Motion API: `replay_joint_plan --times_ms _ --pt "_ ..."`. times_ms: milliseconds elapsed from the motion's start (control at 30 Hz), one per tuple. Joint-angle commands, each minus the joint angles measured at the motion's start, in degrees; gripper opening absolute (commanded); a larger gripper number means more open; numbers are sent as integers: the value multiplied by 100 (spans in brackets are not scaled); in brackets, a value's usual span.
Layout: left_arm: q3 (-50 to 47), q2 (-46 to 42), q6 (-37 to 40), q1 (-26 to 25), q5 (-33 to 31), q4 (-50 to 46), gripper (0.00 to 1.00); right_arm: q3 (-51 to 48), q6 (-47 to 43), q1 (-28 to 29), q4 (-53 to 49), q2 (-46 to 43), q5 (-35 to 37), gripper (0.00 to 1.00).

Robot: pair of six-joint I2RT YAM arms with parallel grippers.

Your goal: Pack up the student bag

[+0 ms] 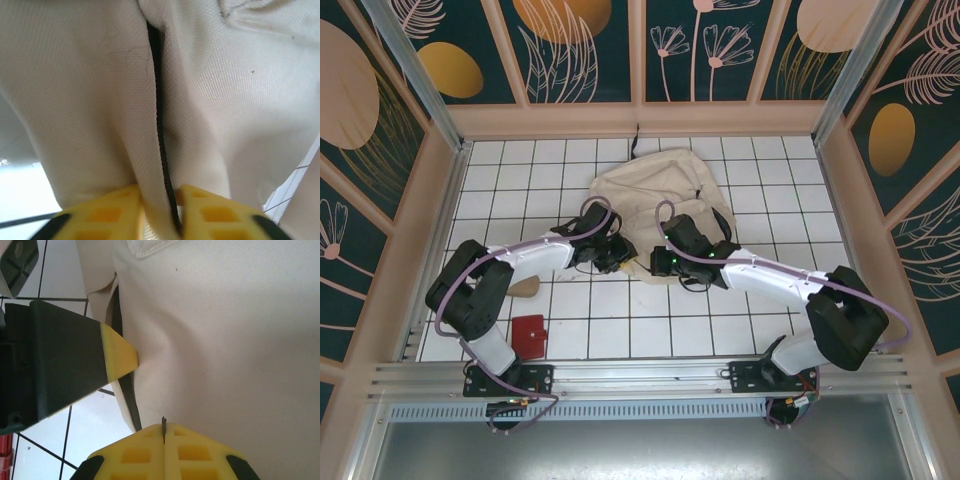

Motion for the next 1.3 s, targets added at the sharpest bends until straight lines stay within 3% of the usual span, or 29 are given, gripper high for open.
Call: replay_joint_plan --times_ms 0,67,433,733,1133,1267 --pt "130 192 -1 -45 -86 46 10 -3 12 97 -481 -317 81 0" --pt "134 226 29 -49 -148 19 0 57 52 155 -818 -450 315 0" --pt "373 367 133 -43 -481 -105 0 476 449 267 -2678 -486 1908 0" --pt "302 351 185 -18 -700 -192 0 646 1067 23 -3368 -495 2856 0" --pt "201 261 222 52 -776 -167 0 663 1139 -273 -3427 -479 3174 0" --pt "201 266 262 52 -668 -69 0 524 455 -332 -2616 -672 2139 0"
